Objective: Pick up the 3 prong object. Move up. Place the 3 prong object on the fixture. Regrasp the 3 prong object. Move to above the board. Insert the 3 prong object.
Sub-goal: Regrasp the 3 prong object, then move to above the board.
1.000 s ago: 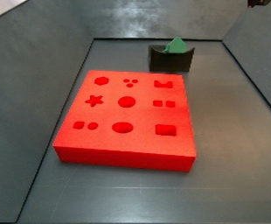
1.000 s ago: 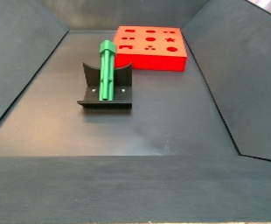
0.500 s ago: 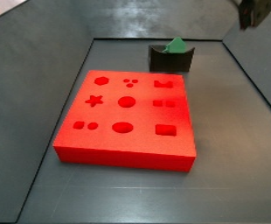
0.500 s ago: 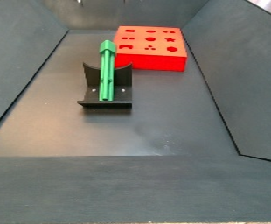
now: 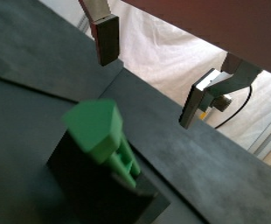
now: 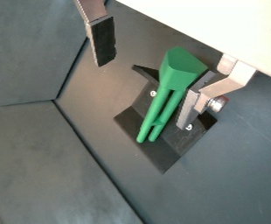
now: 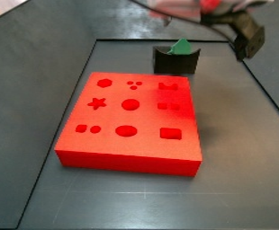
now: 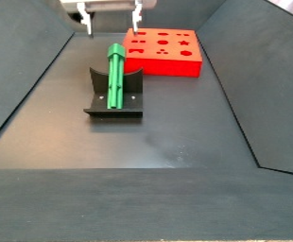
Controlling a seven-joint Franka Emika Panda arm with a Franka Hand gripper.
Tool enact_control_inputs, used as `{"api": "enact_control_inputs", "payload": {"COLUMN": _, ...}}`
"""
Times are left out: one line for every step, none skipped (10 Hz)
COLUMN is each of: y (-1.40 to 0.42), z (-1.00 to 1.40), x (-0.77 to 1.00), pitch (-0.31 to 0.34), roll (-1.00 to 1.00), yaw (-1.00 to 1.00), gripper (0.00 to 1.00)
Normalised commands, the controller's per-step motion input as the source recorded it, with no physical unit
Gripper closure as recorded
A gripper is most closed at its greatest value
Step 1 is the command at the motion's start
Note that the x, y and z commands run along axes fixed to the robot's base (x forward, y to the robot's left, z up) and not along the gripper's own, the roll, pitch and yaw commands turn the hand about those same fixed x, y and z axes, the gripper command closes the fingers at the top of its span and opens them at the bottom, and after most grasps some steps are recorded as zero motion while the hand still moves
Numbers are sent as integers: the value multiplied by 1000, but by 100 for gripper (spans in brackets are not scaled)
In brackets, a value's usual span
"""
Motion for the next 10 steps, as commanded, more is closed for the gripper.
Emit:
{"api": "enact_control_inputs", "payload": {"y": 30, "z": -1000, "x": 61, "pitch": -103, "roll": 54, "yaw": -92, "gripper": 0}}
{"api": "enact_control_inputs", "payload": {"y": 23, "z": -994, "x": 67, "pitch": -56, "roll": 55, "yaw": -97, "gripper": 0}}
{"api": "enact_control_inputs", "payload": {"y": 20, "z": -881, "x": 62, "pitch": -40, "roll": 57, "yaw": -94, "gripper": 0}}
{"api": "enact_control_inputs", "payload": {"y": 13, "z": -660, "x": 55, "pitch": -8, "roll": 56, "yaw": -79, "gripper": 0}}
{"api": "enact_control_inputs", "payload": {"y": 6, "z": -498, "x": 57, "pitch": 11, "roll": 54, "yaw": -63, "gripper": 0}}
{"api": "enact_control_inputs", "payload": {"y": 0, "z": -290, "x": 64, "pitch": 34, "roll": 57, "yaw": -38, "gripper": 0}}
{"api": "enact_control_inputs", "payload": {"y": 1, "z": -191, "x": 68, "pitch": 46, "roll": 60, "yaw": -24, "gripper": 0}}
{"api": "enact_control_inputs", "payload": {"y": 0, "z": 0, "x": 0, "pitch": 0, "roll": 0, "yaw": 0, "gripper": 100}}
{"api": "enact_control_inputs", "payload": {"y": 56, "z": 1000, "x": -1, "pitch": -296, "roll": -17, "yaw": -153, "gripper": 100}}
{"api": "enact_control_inputs", "payload": {"y": 56, "z": 1000, "x": -3, "pitch": -291, "roll": -21, "yaw": -161, "gripper": 100}}
